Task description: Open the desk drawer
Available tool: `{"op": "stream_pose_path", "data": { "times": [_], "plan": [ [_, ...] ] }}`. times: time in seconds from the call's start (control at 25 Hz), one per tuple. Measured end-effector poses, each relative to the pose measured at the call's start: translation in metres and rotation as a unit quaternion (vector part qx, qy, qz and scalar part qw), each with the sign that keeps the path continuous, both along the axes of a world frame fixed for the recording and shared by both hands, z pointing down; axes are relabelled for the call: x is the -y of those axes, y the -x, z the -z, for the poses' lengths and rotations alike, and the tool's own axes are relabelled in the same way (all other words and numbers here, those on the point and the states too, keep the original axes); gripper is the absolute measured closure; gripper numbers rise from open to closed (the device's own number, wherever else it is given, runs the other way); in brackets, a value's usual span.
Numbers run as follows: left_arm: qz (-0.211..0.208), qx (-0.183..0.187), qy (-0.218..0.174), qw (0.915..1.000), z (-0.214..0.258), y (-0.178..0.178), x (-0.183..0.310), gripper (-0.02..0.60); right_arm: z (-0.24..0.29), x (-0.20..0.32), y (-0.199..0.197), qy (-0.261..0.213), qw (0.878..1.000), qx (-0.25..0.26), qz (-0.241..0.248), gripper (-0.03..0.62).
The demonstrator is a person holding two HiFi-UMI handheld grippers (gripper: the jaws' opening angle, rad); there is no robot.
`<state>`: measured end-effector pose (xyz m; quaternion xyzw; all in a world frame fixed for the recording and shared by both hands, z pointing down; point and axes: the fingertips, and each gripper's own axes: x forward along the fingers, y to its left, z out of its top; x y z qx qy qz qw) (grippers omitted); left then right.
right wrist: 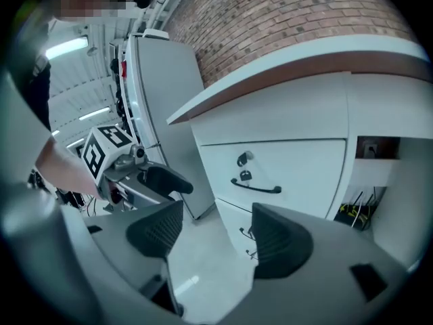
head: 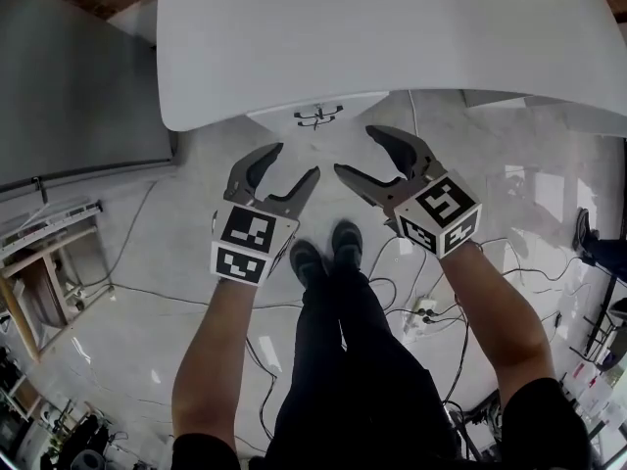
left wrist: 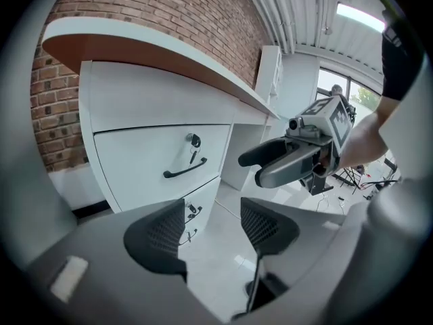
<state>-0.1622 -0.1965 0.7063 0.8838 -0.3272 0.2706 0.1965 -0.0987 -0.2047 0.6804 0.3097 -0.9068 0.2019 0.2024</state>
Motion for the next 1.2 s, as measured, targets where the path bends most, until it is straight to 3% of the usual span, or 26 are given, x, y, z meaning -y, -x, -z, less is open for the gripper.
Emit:
{"op": "stream_pose_path", "data": {
  "times": [0.28, 0.56, 0.72, 0.96, 1.2],
  "plan": [
    [-0.028, 0.034, -0.02, 0.9988, -0.016, -0.003, 0.009, 0.316, -0.021, 0.005, -0.003, -0.029, 0.999, -0.033, 0.02, 0.272],
    [0.007, 0.054, -0.037, 0.9978, -0.024, 0.005, 0.04, 0.328, -0.025, 0.025, -0.013, -0.044, 0.995, -0.077, 0.035, 0.276],
    [0.005, 0.06, -0.044, 0.9972, -0.02, -0.002, 0.05, 0.328, -0.036, 0.033, -0.016, -0.067, 0.984, -0.142, 0.083, 0.281],
    [-0.003, 0.083, -0.052, 0.9952, -0.019, 0.003, 0.065, 0.328, -0.037, 0.053, 0.005, -0.1, 0.971, -0.18, 0.123, 0.294],
    [0.02, 0.078, -0.031, 0.9963, -0.028, 0.019, 0.052, 0.328, -0.051, 0.075, 0.02, -0.152, 0.938, -0.263, 0.167, 0.356]
  ]
}}
